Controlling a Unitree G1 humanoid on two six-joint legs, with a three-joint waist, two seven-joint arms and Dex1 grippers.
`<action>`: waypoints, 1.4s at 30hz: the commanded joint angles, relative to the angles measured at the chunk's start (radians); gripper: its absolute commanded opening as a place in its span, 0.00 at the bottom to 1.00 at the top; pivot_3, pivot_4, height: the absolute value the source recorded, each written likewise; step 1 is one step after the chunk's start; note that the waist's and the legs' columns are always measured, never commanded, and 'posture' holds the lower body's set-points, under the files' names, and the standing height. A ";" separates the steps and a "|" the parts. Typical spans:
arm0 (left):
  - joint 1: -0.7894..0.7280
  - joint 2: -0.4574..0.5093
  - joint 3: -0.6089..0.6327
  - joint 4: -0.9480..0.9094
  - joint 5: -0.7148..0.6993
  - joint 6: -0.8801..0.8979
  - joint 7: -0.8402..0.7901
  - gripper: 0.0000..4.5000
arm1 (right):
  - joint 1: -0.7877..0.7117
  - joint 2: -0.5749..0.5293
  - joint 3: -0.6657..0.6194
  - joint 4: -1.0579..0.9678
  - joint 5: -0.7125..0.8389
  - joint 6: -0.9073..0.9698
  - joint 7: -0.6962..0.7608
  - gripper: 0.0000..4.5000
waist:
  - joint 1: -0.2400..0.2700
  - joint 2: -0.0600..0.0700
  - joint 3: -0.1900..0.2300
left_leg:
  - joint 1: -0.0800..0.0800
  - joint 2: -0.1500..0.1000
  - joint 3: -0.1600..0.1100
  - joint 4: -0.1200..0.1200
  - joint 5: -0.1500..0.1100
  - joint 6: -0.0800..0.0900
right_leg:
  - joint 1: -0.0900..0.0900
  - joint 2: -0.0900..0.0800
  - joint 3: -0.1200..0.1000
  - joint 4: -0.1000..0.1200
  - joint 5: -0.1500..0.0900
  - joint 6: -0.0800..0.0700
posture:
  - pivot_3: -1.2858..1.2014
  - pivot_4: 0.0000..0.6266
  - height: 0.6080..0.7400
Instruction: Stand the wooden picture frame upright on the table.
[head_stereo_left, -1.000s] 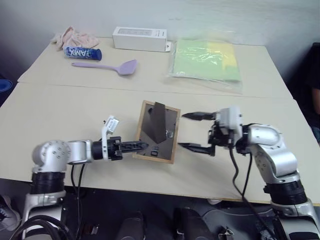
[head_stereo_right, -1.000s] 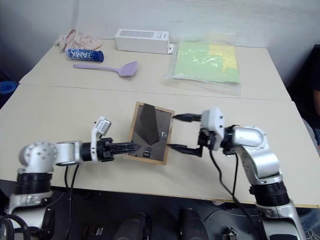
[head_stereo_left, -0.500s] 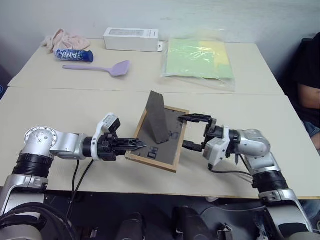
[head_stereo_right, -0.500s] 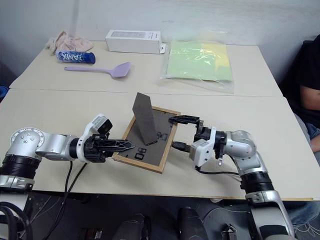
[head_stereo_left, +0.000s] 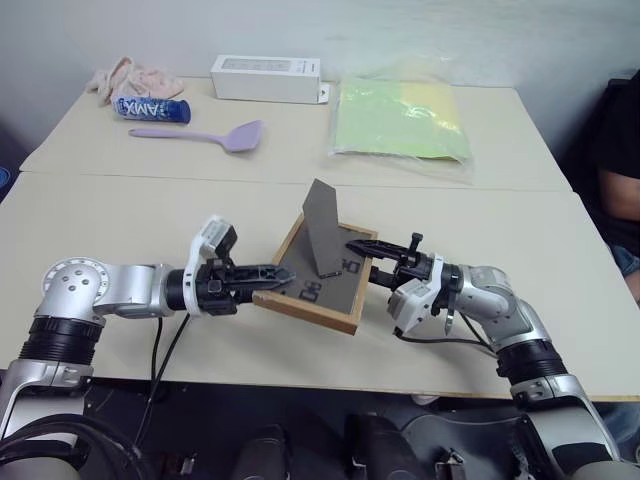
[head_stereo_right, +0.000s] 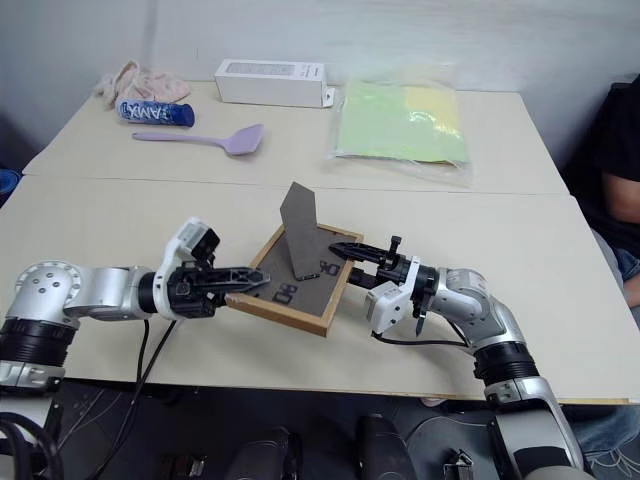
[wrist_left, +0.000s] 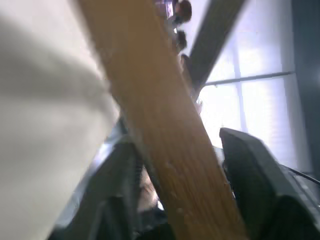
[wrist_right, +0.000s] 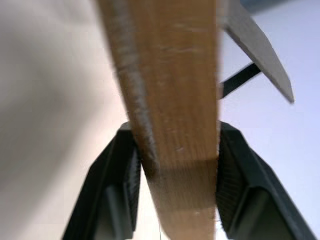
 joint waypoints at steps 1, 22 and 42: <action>0.093 0.070 0.132 -0.069 -0.010 -0.109 0.094 0.84 | -0.005 0.004 -0.016 -0.050 0.132 0.049 -0.042 0.29 | -0.010 0.000 0.000 | 0.000 0.000 0.000 0.000 0.000 0.000 | 0.000 0.000 0.000 0.000 0.000 0.000 | 0.52 0.24 1.00; 0.378 -0.029 0.151 -0.366 1.238 -1.060 -0.706 1.00 | 0.125 0.062 -0.091 -0.262 1.079 1.412 0.208 0.29 | 0.007 0.002 0.001 | -0.001 0.000 0.001 -0.003 -0.001 0.001 | -0.002 -0.001 0.000 -0.001 -0.001 -0.001 | 0.52 0.24 1.00; 0.416 -0.044 0.198 -0.264 1.413 -1.151 -0.770 1.00 | 0.219 -0.001 -0.136 -0.299 0.875 1.192 0.414 0.99 | 0.011 0.002 0.001 | -0.001 0.000 0.001 -0.003 -0.001 0.002 | -0.001 -0.001 -0.001 -0.001 0.000 -0.001 | 0.52 0.24 1.00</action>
